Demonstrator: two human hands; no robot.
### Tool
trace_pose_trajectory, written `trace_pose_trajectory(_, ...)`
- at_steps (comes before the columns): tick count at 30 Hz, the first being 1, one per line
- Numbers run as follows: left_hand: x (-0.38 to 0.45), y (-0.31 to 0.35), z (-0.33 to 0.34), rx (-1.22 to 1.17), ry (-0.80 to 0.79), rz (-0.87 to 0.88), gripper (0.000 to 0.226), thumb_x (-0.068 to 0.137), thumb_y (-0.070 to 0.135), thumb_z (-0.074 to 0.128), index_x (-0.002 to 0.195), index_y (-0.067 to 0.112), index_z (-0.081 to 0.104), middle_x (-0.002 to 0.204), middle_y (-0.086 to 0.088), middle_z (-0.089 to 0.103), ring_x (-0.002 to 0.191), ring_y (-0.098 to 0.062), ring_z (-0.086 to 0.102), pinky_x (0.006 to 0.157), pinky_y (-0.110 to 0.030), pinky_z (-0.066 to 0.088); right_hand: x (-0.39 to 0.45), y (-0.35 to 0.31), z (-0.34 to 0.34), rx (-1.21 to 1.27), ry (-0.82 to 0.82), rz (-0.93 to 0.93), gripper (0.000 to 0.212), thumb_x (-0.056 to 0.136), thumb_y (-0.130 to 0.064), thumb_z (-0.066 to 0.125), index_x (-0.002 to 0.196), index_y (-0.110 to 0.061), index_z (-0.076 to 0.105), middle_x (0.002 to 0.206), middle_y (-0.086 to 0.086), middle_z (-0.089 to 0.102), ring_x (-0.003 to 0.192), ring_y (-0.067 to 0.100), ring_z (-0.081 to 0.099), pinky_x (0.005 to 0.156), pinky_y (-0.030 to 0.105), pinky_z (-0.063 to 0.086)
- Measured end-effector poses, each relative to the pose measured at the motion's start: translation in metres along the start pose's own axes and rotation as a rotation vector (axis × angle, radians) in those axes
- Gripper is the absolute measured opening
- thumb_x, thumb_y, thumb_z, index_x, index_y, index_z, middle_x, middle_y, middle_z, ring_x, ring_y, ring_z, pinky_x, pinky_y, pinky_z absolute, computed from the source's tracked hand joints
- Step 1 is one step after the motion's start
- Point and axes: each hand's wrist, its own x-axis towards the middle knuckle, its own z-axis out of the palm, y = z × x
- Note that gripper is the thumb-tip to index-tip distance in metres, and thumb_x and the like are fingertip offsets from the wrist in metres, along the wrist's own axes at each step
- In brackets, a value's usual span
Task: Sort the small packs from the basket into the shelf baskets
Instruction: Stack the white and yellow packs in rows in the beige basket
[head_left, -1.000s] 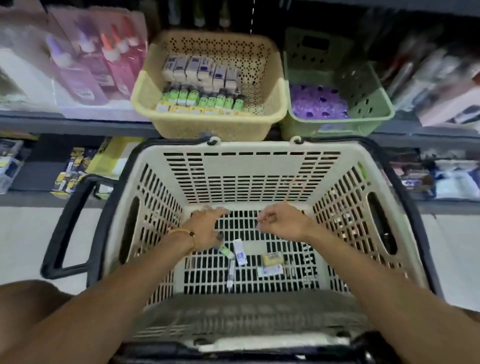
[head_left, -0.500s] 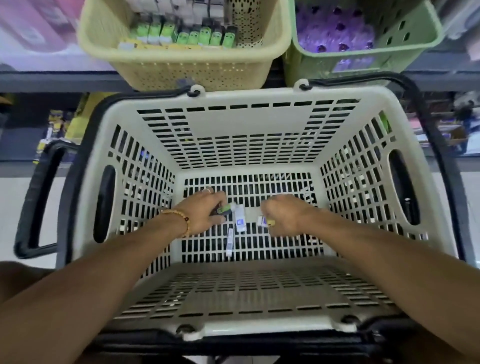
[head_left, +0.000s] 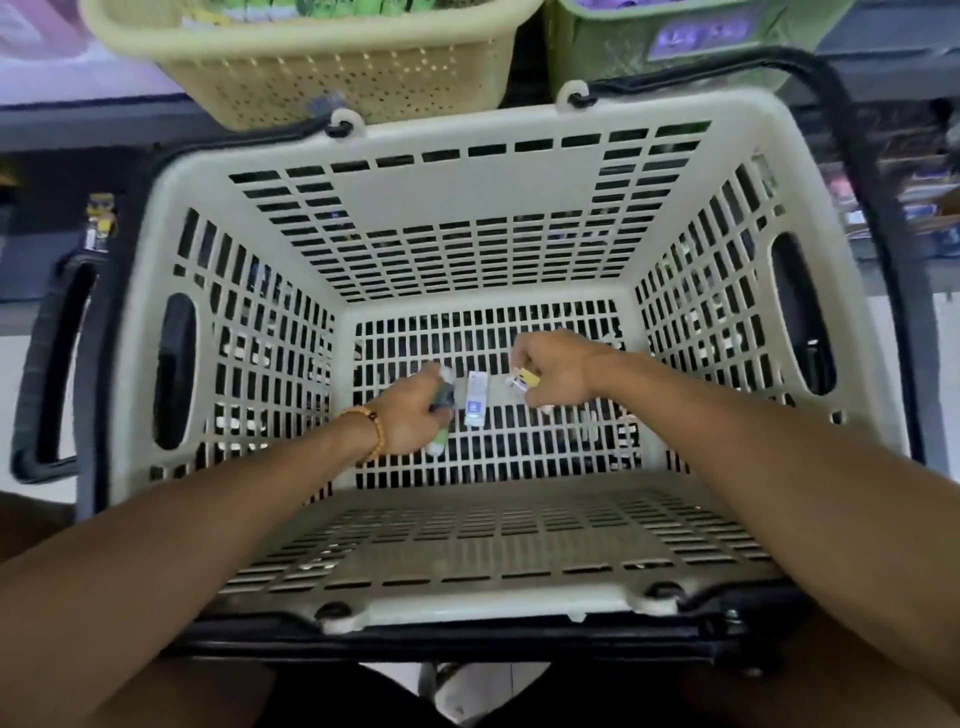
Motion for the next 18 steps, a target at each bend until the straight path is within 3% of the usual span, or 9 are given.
trace_pose_trajectory(3, 0.009, 0.012, -0.005, -0.078, 0.093, -0.007, 0.021, 0.099, 0.017, 0.049, 0.112, 0.011, 0.034, 0.075, -0.001, 0.049, 0.057, -0.010, 0.050, 0.040, -0.014, 0.040, 0.001, 0.004, -0.007, 0.257, -0.012, 0.079, 0.042, 0.087, -0.009, 0.068, 0.124, -0.017, 0.049, 0.109, 0.007, 0.056, 0.084, 0.018, 0.060, 0.061, 0.027, 0.051)
trace_pose_trajectory(6, 0.023, 0.026, 0.001, -0.007, 0.160, 0.042, 0.038, 0.094, 0.023, 0.059, 0.122, 0.013, 0.037, 0.081, 0.000, 0.053, 0.070, -0.014, 0.056, 0.059, -0.028, 0.047, -0.002, 0.010, -0.018, 0.484, -0.035, 0.138, 0.042, 0.089, -0.004, 0.065, 0.124, -0.019, 0.048, 0.107, 0.009, 0.055, 0.083, 0.020, 0.066, 0.073, 0.033, 0.061)
trace_pose_trajectory(8, 0.032, 0.030, 0.003, 0.044, 0.181, 0.046, 0.041, 0.090, 0.027, 0.065, 0.122, 0.012, 0.044, 0.078, 0.006, 0.050, 0.073, -0.013, 0.054, 0.062, -0.024, 0.042, -0.005, 0.015, -0.025, 0.597, -0.040, 0.154, 0.043, 0.088, -0.001, 0.065, 0.122, -0.022, 0.048, 0.108, 0.009, 0.054, 0.087, 0.019, 0.068, 0.069, 0.027, 0.061)
trace_pose_trajectory(10, 0.035, 0.031, 0.002, 0.085, 0.184, 0.044, 0.044, 0.085, 0.029, 0.071, 0.118, 0.012, 0.048, 0.079, 0.007, 0.050, 0.079, -0.015, 0.056, 0.064, -0.022, 0.040, -0.008, 0.018, -0.028, 0.700, -0.071, 0.166, 0.047, 0.089, 0.002, 0.064, 0.124, -0.025, 0.049, 0.111, 0.011, 0.053, 0.093, 0.021, 0.067, 0.076, 0.030, 0.061)
trace_pose_trajectory(12, 0.037, 0.032, 0.002, 0.095, 0.180, 0.047, 0.055, 0.078, 0.032, 0.077, 0.121, 0.014, 0.047, 0.085, 0.005, 0.051, 0.083, -0.015, 0.054, 0.067, -0.021, 0.040, -0.009, 0.019, -0.030, 0.764, -0.098, 0.175, 0.049, 0.090, 0.003, 0.062, 0.128, -0.025, 0.051, 0.115, 0.013, 0.054, 0.100, 0.022, 0.065, 0.087, 0.037, 0.058)
trace_pose_trajectory(15, 0.040, 0.041, 0.007, 0.071, 0.153, 0.068, 0.065, 0.074, 0.033, 0.081, 0.125, 0.015, 0.045, 0.083, 0.007, 0.047, 0.084, -0.017, 0.051, 0.068, -0.025, 0.040, -0.010, 0.020, -0.030, 0.808, -0.129, 0.184, 0.045, 0.090, 0.006, 0.060, 0.124, -0.023, 0.055, 0.115, 0.012, 0.054, 0.102, 0.022, 0.064, 0.079, 0.030, 0.059)
trace_pose_trajectory(18, 0.042, 0.049, 0.012, 0.133, 0.133, 0.065, 0.064, 0.071, 0.030, 0.082, 0.123, 0.015, 0.049, 0.091, 0.001, 0.055, 0.087, -0.021, 0.057, 0.073, -0.032, 0.050, -0.009, 0.020, -0.028, 0.794, -0.126, 0.197, 0.040, 0.090, 0.007, 0.060, 0.119, -0.019, 0.057, 0.111, 0.012, 0.057, 0.099, 0.023, 0.065, 0.079, 0.031, 0.059)
